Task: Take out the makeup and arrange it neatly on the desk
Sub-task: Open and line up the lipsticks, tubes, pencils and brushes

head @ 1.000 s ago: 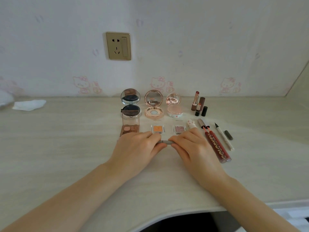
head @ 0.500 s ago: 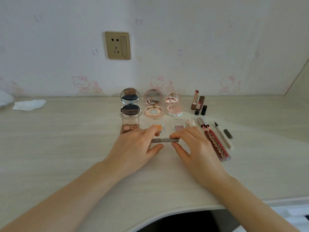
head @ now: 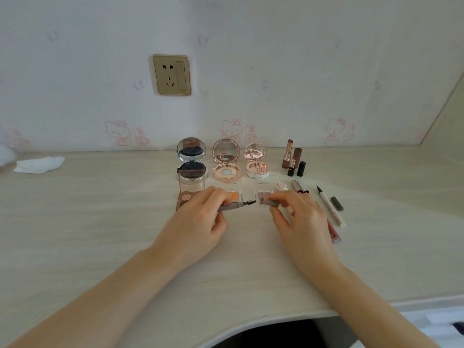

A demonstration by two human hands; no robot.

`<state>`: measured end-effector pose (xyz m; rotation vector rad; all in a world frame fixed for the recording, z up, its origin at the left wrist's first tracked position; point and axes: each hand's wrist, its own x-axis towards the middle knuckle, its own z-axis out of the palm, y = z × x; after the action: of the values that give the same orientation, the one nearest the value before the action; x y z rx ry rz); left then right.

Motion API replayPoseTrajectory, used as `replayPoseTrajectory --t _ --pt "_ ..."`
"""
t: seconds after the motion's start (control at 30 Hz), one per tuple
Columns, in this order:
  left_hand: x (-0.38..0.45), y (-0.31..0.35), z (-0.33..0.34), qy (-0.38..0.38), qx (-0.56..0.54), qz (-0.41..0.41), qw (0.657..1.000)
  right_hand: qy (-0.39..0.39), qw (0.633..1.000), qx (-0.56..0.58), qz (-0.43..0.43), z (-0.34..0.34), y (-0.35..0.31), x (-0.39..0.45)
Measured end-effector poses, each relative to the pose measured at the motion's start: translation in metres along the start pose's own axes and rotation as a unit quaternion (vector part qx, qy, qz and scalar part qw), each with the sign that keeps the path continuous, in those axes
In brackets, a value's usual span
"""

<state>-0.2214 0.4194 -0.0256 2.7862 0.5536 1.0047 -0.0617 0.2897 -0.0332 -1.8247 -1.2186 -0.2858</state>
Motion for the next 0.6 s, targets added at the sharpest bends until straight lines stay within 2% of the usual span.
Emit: replayPoseTrajectory --t 0.2,0.37,0.6 --pt "0.009 0.009 0.001 0.035 -0.120 -0.052 0.991 0.019 0.997 0.041 0.060 -0.004 0.002 0.003" --pt "0.022 0.033 -0.001 0.020 -0.268 -0.129 0.954 0.059 0.992 0.080 0.083 -0.015 0.006 0.007" --pt "0.052 0.068 0.017 -0.010 -0.322 -0.129 0.938 0.040 0.989 0.060 0.126 -0.056 0.038 0.005"
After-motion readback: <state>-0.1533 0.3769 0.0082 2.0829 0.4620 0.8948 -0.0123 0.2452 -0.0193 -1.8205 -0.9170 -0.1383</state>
